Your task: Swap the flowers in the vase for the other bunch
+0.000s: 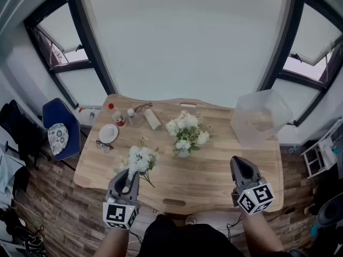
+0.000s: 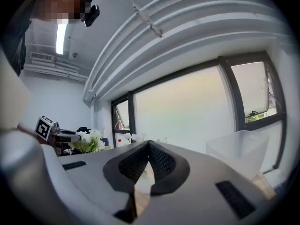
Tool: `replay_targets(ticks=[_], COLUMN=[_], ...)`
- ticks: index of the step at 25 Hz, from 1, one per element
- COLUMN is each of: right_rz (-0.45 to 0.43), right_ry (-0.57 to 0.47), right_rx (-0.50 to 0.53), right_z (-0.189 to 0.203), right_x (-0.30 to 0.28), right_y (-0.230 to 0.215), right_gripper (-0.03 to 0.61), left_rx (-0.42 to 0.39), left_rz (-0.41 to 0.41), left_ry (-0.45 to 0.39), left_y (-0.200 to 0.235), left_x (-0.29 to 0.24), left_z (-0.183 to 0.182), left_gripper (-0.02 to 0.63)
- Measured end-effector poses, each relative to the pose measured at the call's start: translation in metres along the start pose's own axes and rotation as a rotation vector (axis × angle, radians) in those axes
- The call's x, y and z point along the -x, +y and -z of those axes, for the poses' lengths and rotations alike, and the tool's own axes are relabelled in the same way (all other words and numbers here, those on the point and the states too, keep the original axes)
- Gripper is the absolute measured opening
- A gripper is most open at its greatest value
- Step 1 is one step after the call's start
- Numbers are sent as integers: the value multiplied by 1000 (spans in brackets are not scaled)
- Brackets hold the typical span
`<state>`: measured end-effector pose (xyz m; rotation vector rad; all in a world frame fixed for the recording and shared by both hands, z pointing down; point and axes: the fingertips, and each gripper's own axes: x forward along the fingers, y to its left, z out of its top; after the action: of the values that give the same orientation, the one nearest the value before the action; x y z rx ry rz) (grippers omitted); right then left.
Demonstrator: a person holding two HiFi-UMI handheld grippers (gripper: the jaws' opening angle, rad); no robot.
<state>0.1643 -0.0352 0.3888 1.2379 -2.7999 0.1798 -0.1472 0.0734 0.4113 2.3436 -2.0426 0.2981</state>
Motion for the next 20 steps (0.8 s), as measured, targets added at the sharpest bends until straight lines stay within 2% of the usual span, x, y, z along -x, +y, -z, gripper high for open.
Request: replay_targets(ticks=[8, 14, 20], right_rz=[10, 30, 99], right_ry=[-3, -13, -20], right_rx=[11, -28, -16], right_z=[-6, -8, -13], right_x=[-25, -44, -66], right_y=[-4, 5, 12], right_gripper=[25, 25, 26], left_rx=[-21, -43, -54], left_rz=[15, 63, 143], left_ry=[-27, -37, -70], left_y=[15, 36, 62], left_x=[-23, -46, -77], left_z=[-11, -16, -22], left_gripper=[84, 84, 86])
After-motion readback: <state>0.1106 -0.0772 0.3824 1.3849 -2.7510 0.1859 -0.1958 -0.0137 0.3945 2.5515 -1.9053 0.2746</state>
